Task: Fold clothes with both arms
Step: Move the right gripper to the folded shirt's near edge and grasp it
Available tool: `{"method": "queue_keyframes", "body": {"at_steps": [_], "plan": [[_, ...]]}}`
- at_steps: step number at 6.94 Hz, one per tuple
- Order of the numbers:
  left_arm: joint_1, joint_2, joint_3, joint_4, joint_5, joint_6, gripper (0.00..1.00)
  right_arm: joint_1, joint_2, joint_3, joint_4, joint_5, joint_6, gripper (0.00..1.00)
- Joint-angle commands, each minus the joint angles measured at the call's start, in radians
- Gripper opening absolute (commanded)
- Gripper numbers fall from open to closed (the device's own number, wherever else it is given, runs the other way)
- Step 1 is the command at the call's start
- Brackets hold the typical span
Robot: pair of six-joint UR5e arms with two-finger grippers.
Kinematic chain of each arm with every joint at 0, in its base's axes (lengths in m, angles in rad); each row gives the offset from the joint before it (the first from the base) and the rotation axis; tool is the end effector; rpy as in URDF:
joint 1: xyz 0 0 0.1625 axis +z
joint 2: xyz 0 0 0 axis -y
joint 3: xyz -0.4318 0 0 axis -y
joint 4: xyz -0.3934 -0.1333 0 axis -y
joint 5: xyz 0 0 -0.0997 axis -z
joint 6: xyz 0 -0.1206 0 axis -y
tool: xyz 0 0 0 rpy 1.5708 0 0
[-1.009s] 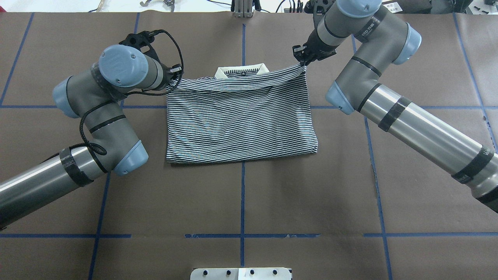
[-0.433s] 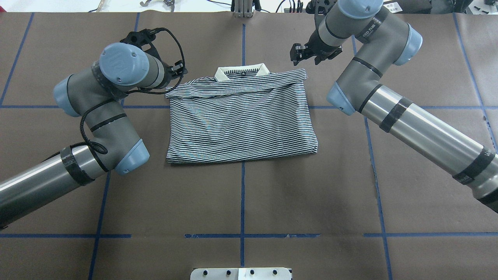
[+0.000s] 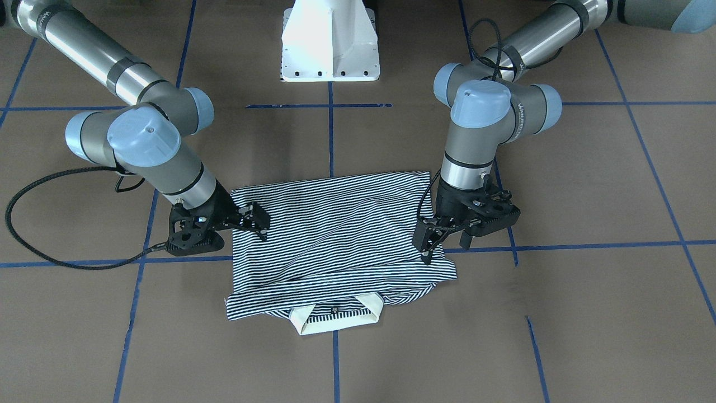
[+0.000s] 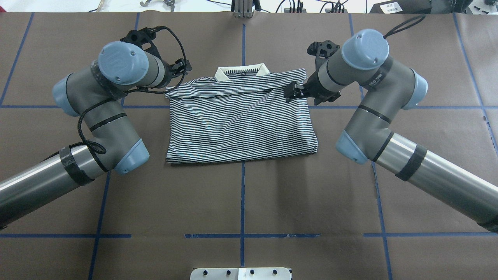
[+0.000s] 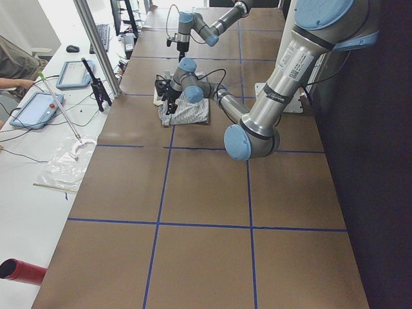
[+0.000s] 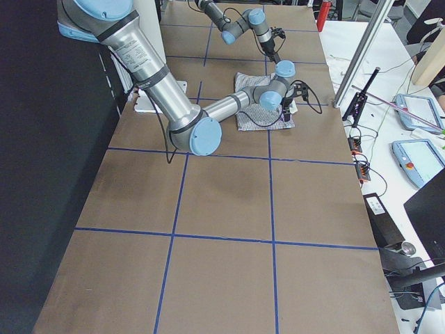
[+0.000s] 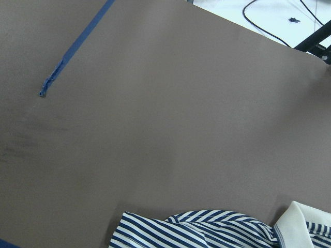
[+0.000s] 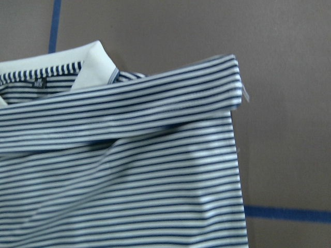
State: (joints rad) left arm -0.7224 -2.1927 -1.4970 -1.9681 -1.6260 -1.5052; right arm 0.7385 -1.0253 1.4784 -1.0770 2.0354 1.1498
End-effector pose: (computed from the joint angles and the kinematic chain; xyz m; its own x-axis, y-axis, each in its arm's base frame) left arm 0.4739 -0.5865 0.2981 0.4793 -0.3352 -0.8111 0.5965 0.8024 0.0209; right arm -0.4816 -0.5457 0.3415 0.5303 -0.0113 0.8477 -0.1273 0.9875 0.0928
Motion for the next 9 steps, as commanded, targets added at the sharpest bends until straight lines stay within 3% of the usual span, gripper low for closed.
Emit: {"method": "queue_keyframes", "body": {"at_steps": [1,4,7,8,9], "plan": [[0.0,0.002,-0.044,0.006,0.0,-0.003,1.0,-0.077,-0.105,0.108,-0.009,-0.024,0.085,1.0],[0.001,0.005,-0.061,0.009,0.0,-0.006,1.0,-0.099,-0.114,0.108,-0.014,-0.024,0.137,1.0],[0.001,0.008,-0.062,0.006,0.0,-0.006,1.0,-0.123,-0.113,0.109,-0.09,-0.026,0.137,0.99],[0.001,0.011,-0.062,0.005,0.0,-0.006,1.0,-0.123,-0.113,0.111,-0.092,-0.026,0.137,0.84],[0.001,0.011,-0.062,0.005,0.0,-0.006,1.0,-0.123,-0.114,0.115,-0.092,-0.023,0.137,0.52]]}}
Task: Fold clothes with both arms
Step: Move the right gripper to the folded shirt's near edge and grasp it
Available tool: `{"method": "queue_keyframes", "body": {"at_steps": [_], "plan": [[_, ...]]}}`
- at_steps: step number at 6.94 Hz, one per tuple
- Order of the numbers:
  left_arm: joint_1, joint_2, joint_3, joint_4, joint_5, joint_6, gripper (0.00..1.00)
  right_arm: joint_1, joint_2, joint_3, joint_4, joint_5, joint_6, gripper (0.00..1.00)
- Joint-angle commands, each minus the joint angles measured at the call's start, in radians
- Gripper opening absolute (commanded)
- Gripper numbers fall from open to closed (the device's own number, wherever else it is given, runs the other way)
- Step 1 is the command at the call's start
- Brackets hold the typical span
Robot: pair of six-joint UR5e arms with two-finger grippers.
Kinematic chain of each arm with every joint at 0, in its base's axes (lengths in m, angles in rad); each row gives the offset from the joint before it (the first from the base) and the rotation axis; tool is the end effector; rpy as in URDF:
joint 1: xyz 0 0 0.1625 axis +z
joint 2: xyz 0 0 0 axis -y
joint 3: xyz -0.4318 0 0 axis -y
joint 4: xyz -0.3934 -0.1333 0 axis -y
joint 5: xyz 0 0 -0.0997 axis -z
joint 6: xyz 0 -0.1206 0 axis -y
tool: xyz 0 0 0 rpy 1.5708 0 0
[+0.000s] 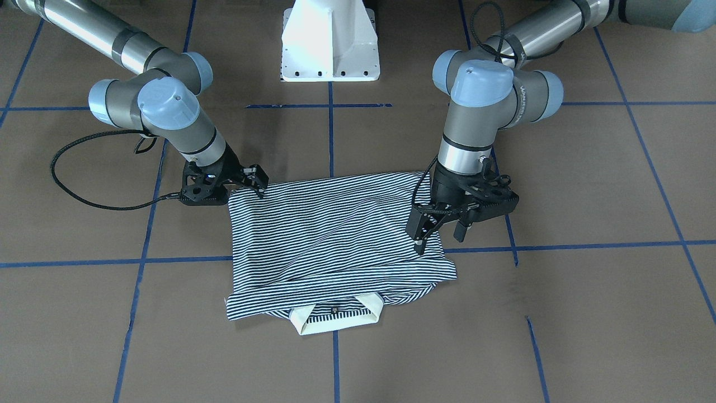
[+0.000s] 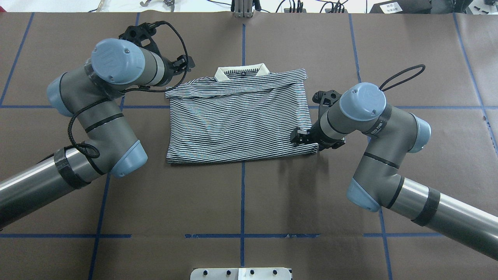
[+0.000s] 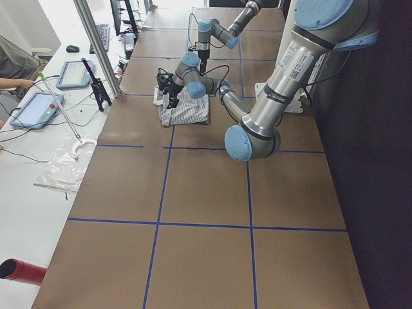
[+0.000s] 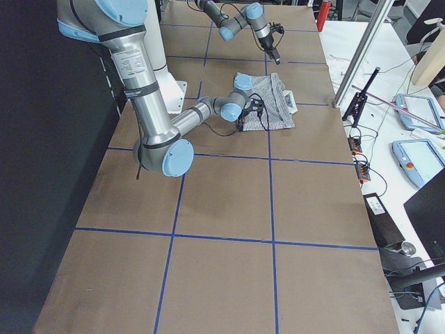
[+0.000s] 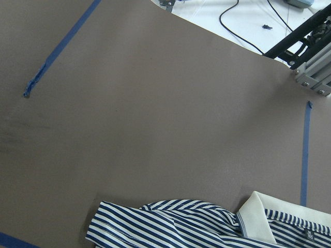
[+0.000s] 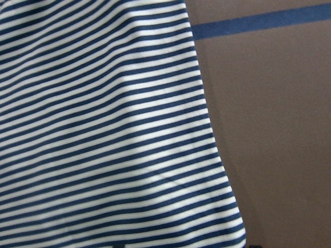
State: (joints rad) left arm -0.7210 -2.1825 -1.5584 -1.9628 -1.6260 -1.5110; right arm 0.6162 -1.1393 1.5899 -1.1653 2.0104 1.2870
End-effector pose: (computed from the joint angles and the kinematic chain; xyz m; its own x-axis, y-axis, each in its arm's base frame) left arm 0.4634 -0.5758 0.2766 0.4479 -0.3142 -0.8371 0.5988 0.8007 0.0198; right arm -0.5096 -0.4613 0.3796 0.5864 0.1048 0.8032 -0.1005 0.9933 -0.0563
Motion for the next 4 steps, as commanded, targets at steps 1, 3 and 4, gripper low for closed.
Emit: {"method": "queue_keyframes", "body": {"at_steps": [1,3,4], "plan": [[0.0,0.001,0.0,-0.001,0.0,0.0,1.0,-0.001,-0.002,0.004,-0.004,0.004,0.0,0.19],[0.0,0.003,0.0,-0.002,0.0,0.0,1.0,0.002,-0.01,0.022,-0.004,0.008,-0.014,0.0],[0.002,0.003,0.0,-0.002,0.0,0.0,1.0,0.001,-0.011,0.036,-0.004,0.002,-0.014,0.0]]}}
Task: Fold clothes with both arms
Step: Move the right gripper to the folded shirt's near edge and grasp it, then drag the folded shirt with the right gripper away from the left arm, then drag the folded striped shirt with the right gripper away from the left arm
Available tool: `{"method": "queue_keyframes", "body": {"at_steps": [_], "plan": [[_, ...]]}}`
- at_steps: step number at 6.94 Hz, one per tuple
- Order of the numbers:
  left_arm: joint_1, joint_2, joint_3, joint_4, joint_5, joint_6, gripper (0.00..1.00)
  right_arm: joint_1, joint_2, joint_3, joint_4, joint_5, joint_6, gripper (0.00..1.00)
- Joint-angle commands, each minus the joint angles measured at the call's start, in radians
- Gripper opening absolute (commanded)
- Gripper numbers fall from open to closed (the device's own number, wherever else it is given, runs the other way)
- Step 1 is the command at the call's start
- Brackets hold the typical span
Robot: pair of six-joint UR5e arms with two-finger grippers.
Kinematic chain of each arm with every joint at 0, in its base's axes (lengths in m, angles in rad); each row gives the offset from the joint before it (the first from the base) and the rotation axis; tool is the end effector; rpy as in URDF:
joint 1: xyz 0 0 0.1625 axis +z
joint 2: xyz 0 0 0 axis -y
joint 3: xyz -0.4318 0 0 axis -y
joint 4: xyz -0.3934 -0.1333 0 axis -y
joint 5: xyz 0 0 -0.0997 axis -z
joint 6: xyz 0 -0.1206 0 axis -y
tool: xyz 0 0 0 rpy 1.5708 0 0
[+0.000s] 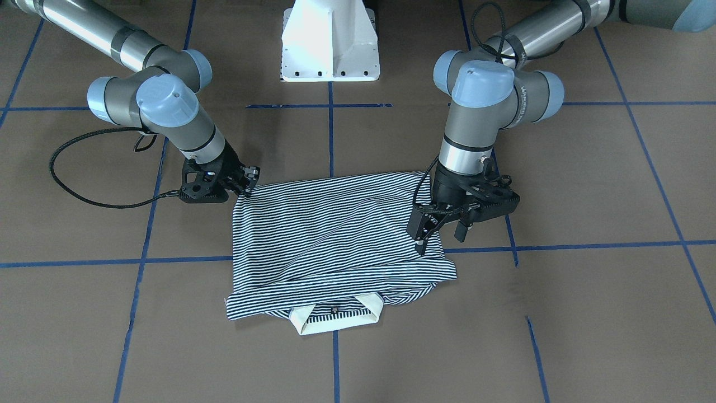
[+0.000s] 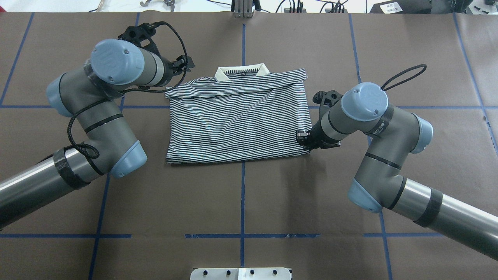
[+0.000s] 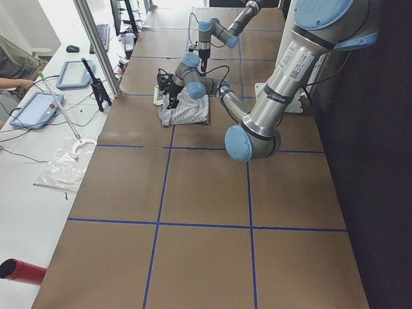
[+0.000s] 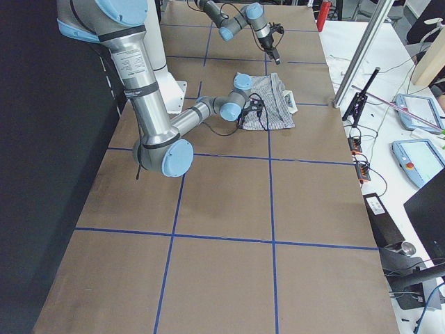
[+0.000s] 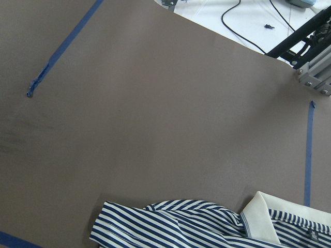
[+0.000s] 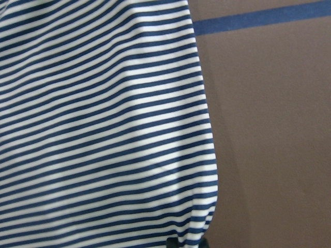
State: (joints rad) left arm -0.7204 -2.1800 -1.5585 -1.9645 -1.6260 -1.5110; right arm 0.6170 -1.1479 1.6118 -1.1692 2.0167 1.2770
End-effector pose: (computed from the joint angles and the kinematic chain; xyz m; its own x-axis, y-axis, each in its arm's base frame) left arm 0.4634 -0.5753 0.2781 0.4485 -0.3143 -0.8367 0.5983 0.8011 0.0198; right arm -0.5047 -0.4577 0.3749 0.5797 0.0909 0.8098 -0.0902 0.9948 -0.0471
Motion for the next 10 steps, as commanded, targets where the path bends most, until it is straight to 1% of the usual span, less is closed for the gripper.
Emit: {"method": "queue_keyframes", "body": {"at_steps": [1,2,3,5,7,8,9,10], "plan": [[0.001,-0.001,0.0,0.0,0.0,-0.002,1.0,-0.005,-0.042,0.058,0.003,-0.006,-0.005,0.0],[0.001,0.0,-0.021,0.003,0.0,-0.002,1.0,-0.032,-0.103,0.141,0.002,-0.009,-0.002,0.0],[0.002,0.002,-0.035,0.009,0.0,-0.003,1.0,-0.087,-0.187,0.225,0.002,-0.009,0.008,0.0],[0.009,0.003,-0.038,0.01,0.0,-0.02,1.0,-0.224,-0.358,0.394,0.0,-0.009,0.018,0.0],[0.031,0.023,-0.054,0.004,0.0,-0.066,1.0,-0.389,-0.525,0.564,0.003,-0.009,0.124,0.0],[0.05,0.023,-0.07,0.007,0.002,-0.089,1.0,-0.425,-0.547,0.589,0.008,0.019,0.13,0.0],[0.062,0.028,-0.093,0.012,0.0,-0.09,1.0,-0.427,-0.546,0.588,0.013,0.051,0.134,0.97],[0.082,0.055,-0.136,0.016,-0.02,-0.091,1.0,-0.416,-0.538,0.589,0.016,0.045,0.136,1.0]]}}
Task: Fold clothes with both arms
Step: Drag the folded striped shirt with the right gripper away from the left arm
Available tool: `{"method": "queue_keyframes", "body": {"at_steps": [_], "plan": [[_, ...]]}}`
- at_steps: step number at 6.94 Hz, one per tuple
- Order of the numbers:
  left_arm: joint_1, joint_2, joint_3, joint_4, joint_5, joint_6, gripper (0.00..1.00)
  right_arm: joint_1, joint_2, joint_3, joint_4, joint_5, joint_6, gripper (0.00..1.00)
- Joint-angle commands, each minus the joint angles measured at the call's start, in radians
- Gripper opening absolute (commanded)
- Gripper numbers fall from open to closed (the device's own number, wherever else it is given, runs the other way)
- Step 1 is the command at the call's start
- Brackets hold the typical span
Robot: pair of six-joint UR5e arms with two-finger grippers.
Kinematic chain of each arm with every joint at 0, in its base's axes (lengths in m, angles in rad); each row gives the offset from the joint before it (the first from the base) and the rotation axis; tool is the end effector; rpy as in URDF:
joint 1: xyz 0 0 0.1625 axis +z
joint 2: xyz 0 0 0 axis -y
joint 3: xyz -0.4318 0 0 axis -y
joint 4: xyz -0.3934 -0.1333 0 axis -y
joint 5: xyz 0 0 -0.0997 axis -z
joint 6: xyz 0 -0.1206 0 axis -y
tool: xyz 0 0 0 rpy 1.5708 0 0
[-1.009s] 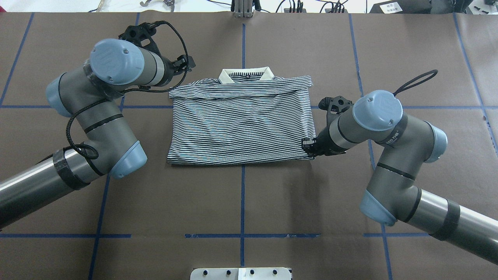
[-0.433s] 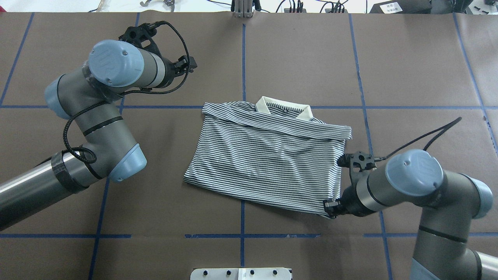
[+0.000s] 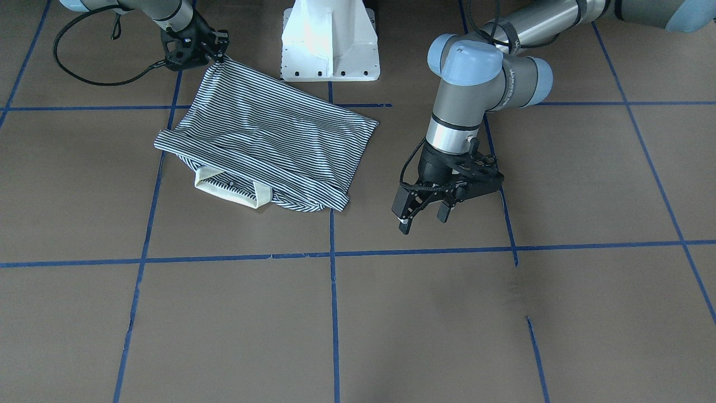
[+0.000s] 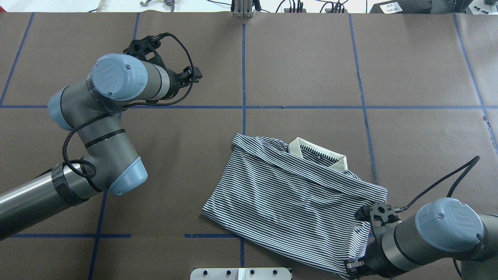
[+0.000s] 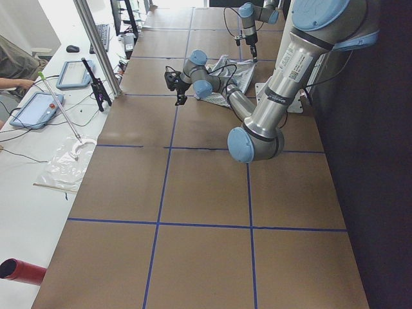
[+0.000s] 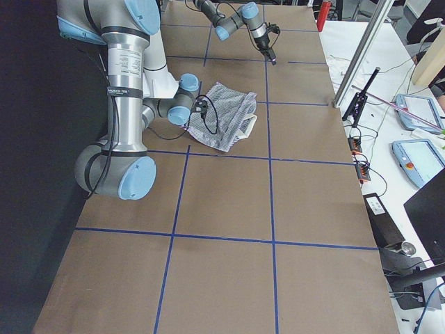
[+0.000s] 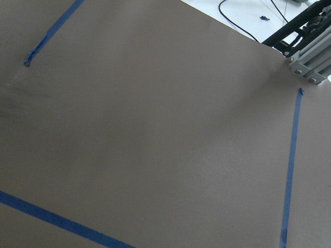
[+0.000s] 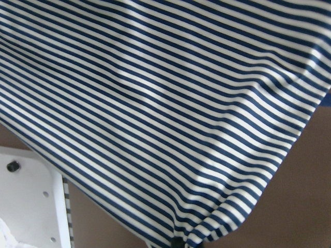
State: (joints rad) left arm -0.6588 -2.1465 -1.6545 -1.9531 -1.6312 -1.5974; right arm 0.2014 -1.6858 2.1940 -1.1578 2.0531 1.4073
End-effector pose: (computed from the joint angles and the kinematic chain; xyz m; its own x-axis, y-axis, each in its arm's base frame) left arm 0.4766 -0.5283 0.2584 0.3838 -0.3307 -0.8622 0.5803 0.8127 -0.0534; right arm -0.4152 -0.1637 0.3852 0.5547 -0.0339 0.8314 0.2787 0.9490 -0.1472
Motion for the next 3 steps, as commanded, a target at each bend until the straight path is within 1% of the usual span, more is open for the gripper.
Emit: {"method": "queue_keyframes", "body": {"at_steps": [1,2,3], "plan": [[0.027,0.051,-0.1,0.034,-0.1,-0.015,1.0,0.082,0.038,0.003,0.004,0.009,0.004,1.0],[0.089,0.06,-0.187,0.137,-0.117,-0.074,1.0,0.164,0.108,-0.002,0.004,0.004,0.004,1.0],[0.185,0.06,-0.258,0.248,-0.11,-0.187,1.0,0.228,0.167,-0.008,0.004,0.002,0.004,1.0]]}}
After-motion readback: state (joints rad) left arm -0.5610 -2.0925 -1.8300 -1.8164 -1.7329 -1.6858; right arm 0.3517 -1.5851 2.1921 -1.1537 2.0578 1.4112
